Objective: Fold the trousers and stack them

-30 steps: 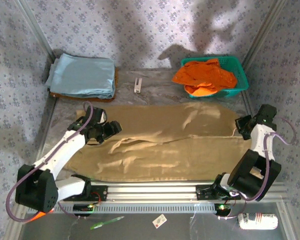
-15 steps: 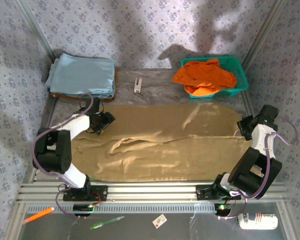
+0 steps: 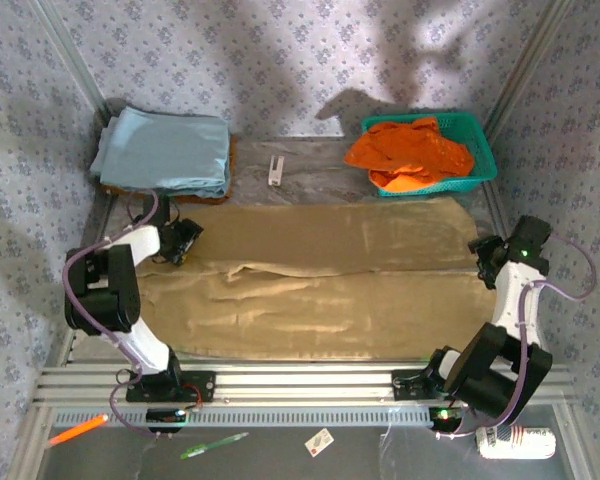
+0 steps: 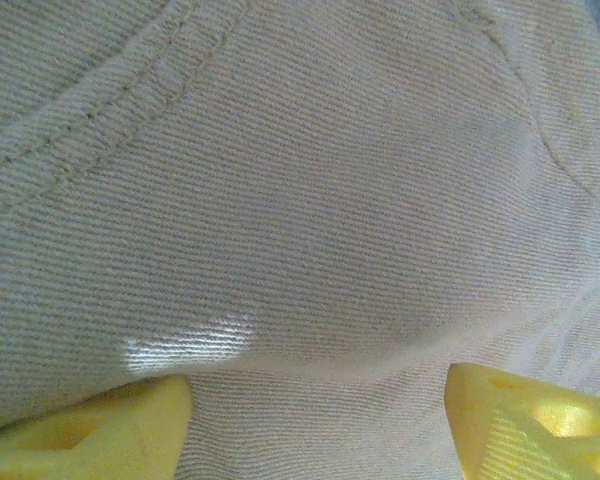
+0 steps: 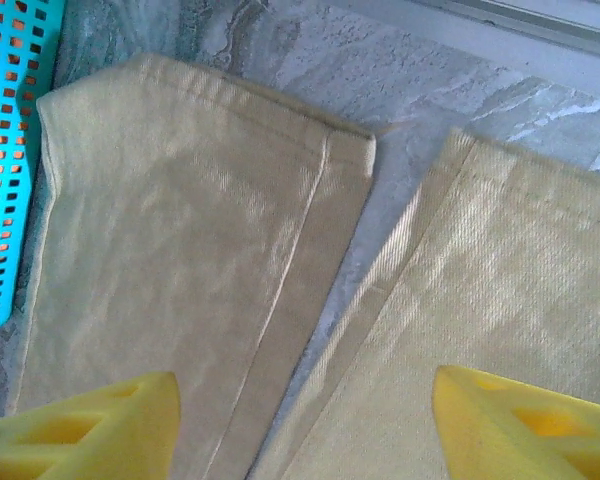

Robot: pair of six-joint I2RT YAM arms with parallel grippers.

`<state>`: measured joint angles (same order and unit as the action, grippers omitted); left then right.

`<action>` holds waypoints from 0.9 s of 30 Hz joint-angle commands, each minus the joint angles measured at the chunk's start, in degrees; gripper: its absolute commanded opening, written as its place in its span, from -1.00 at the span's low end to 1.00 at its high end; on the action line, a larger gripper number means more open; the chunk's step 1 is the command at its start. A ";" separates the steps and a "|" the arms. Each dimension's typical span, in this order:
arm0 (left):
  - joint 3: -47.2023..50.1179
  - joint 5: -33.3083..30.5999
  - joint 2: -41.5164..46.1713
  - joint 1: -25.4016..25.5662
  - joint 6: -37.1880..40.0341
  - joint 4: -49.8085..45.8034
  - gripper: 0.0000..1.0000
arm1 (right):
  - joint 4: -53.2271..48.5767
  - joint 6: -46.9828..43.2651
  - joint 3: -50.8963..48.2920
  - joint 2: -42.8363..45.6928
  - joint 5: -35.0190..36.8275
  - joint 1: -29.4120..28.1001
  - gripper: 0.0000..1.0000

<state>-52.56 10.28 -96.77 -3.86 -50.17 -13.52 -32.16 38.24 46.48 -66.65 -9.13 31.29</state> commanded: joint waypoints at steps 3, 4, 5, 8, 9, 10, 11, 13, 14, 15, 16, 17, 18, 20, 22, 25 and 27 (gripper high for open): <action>-6.31 2.34 -7.44 0.49 5.63 -4.17 0.42 | 1.91 0.92 4.33 -6.94 0.31 0.44 0.41; -7.91 2.76 -7.91 1.31 6.89 -5.63 0.44 | 2.58 0.89 4.91 -8.37 -1.15 0.31 0.37; -9.28 2.02 -7.81 2.41 8.03 -7.94 0.47 | 3.45 1.03 5.30 -9.61 -2.96 -0.18 0.30; -8.47 -1.49 -3.43 4.87 9.53 -10.28 0.67 | 5.73 2.60 4.87 -11.54 -4.27 -5.02 -0.19; -7.25 -2.13 -1.28 4.92 9.00 -10.51 0.69 | 7.37 3.71 3.69 -11.82 -4.06 -7.96 -0.43; -5.94 -2.54 0.81 4.68 8.18 -10.52 0.72 | 9.35 4.45 2.46 -12.51 -4.12 -10.62 -0.64; -4.71 -2.90 3.08 4.55 7.55 -10.63 0.75 | 10.42 4.92 1.60 -13.36 -3.83 -12.94 -0.78; -2.44 -4.92 7.42 4.39 6.82 -11.91 0.82 | 12.66 5.22 0.66 -16.13 -3.67 -16.04 -1.00; -1.29 -5.70 9.29 4.40 6.36 -12.14 0.83 | 13.43 5.46 0.37 -17.52 -3.80 -16.17 -1.00; 0.36 -6.19 11.17 4.32 5.79 -12.06 0.84 | 14.19 5.68 0.27 -19.04 -4.10 -15.74 -1.00; 2.16 -6.65 12.64 4.21 5.13 -11.69 0.88 | 14.93 5.78 0.29 -20.57 -4.78 -14.99 -1.00; 3.82 -6.83 13.75 4.13 4.62 -10.93 0.88 | 15.43 5.87 0.59 -22.25 -5.17 -14.38 -1.00; 5.62 -6.98 14.58 3.87 4.03 -10.22 0.88 | 15.35 5.96 1.34 -24.23 -5.86 -13.59 -1.00; 9.12 -6.83 15.37 2.99 3.25 -8.25 0.88 | 15.03 5.88 3.09 -28.20 -7.53 -12.33 -1.00; 12.33 -6.21 15.73 1.66 2.33 -6.53 0.88 | 14.34 6.06 4.87 -31.55 -8.65 -11.11 -1.00; 16.08 -5.87 16.81 0.32 0.62 -5.23 0.88 | 13.64 6.51 5.98 -34.00 -8.90 -9.44 -1.00; 18.32 -6.69 18.13 0.06 -0.78 -5.19 0.87 | 13.01 6.67 6.43 -34.55 -8.55 -8.19 -1.00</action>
<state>-37.85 5.06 -79.24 -3.18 -48.05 -18.35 -16.88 43.99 52.80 -98.72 -19.11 21.45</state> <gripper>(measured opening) 0.938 0.052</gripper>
